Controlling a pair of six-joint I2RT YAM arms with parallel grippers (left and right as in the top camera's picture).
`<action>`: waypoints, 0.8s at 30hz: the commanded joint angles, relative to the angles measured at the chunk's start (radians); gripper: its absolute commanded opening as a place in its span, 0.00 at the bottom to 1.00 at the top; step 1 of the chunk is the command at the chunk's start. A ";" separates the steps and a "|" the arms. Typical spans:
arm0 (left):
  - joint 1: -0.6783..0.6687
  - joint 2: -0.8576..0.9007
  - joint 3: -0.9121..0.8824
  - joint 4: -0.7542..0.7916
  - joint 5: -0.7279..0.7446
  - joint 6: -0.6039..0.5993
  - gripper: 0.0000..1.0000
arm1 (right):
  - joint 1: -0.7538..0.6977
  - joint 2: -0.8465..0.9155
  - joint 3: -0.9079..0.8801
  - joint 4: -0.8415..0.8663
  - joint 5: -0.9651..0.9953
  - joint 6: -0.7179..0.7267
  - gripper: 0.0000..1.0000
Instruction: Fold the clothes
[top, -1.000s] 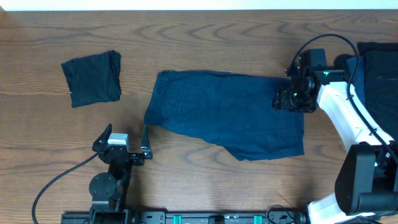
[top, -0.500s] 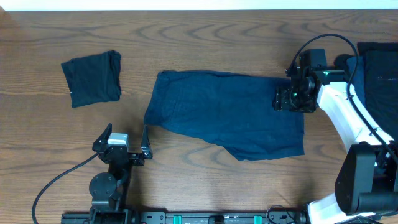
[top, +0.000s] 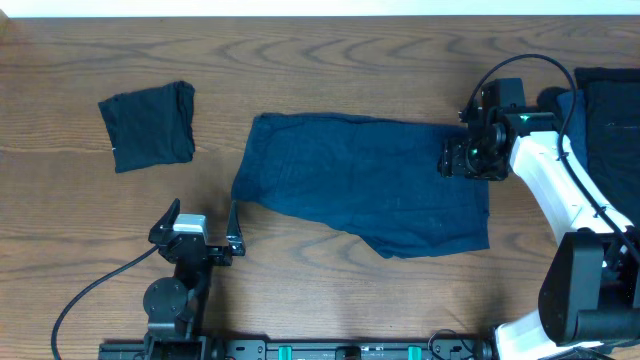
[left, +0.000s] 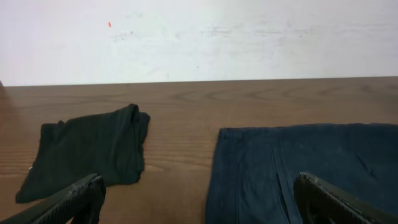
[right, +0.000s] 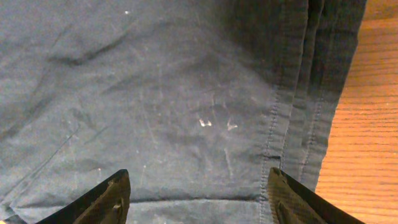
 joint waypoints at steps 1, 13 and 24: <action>-0.005 -0.006 -0.016 -0.034 0.016 0.010 0.98 | -0.002 -0.005 -0.005 0.002 -0.004 -0.003 0.69; -0.005 -0.006 -0.016 -0.034 0.015 0.010 0.98 | -0.002 -0.005 -0.005 -0.002 -0.004 -0.003 0.70; -0.005 -0.006 -0.016 -0.034 0.015 0.010 0.98 | -0.003 -0.005 -0.005 -0.021 -0.004 -0.052 0.69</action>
